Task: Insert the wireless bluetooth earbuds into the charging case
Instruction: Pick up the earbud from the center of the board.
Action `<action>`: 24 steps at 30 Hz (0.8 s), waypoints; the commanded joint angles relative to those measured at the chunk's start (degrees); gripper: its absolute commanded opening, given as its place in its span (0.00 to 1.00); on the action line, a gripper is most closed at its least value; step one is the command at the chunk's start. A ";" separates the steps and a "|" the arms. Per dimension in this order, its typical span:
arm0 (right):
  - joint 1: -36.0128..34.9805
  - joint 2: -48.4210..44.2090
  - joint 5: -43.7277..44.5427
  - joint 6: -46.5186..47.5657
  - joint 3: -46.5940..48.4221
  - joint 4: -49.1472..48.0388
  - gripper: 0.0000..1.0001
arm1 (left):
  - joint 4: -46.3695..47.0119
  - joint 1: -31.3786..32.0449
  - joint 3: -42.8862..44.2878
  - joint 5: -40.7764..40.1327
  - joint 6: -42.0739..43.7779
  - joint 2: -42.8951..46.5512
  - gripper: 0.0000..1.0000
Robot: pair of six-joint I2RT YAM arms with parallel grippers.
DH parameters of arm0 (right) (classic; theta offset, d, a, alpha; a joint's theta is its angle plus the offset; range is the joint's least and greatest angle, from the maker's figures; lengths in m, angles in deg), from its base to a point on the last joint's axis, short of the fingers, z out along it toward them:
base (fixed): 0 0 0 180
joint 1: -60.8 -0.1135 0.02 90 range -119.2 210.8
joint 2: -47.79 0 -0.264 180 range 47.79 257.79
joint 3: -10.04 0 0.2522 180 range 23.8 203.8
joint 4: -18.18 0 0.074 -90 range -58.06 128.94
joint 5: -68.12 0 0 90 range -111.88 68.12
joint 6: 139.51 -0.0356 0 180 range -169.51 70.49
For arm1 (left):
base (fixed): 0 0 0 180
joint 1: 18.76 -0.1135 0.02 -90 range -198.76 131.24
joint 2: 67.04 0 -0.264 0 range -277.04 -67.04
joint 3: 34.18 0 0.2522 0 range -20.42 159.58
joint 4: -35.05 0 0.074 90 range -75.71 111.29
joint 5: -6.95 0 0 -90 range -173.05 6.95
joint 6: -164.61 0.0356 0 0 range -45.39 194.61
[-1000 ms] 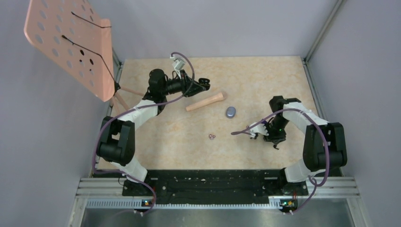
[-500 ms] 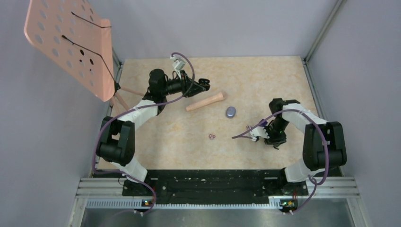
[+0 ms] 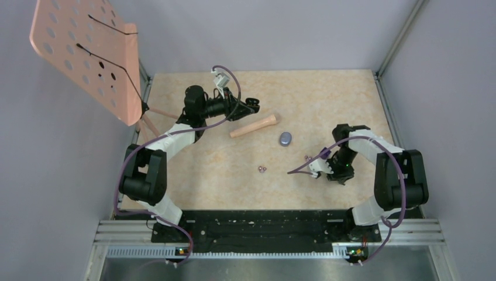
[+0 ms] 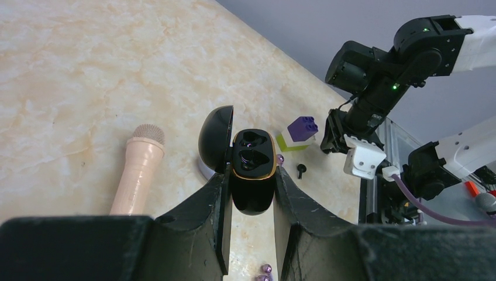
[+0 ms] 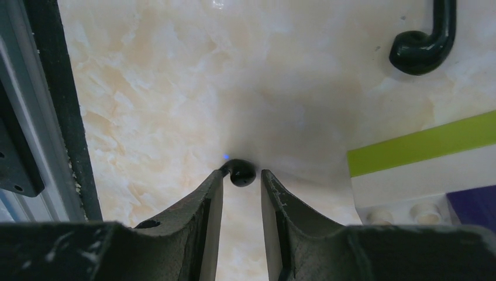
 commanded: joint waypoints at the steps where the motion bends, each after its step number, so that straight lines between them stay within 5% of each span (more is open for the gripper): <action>1: 0.63 0.19 -1.20 1.67 -1.30 0.05 0.29 | 0.97 -0.19 0.94 -0.36 1.02 1.25 0.00; 15: 0.57 -1.16 -2.91 -2.68 -0.41 -1.31 0.09 | 0.44 -0.15 1.70 -0.28 0.68 0.49 0.00; 24: 0.02 -2.72 -25.02 -28.30 25.23 7.45 0.00 | 6.05 0.03 2.38 -3.29 -4.64 0.07 0.00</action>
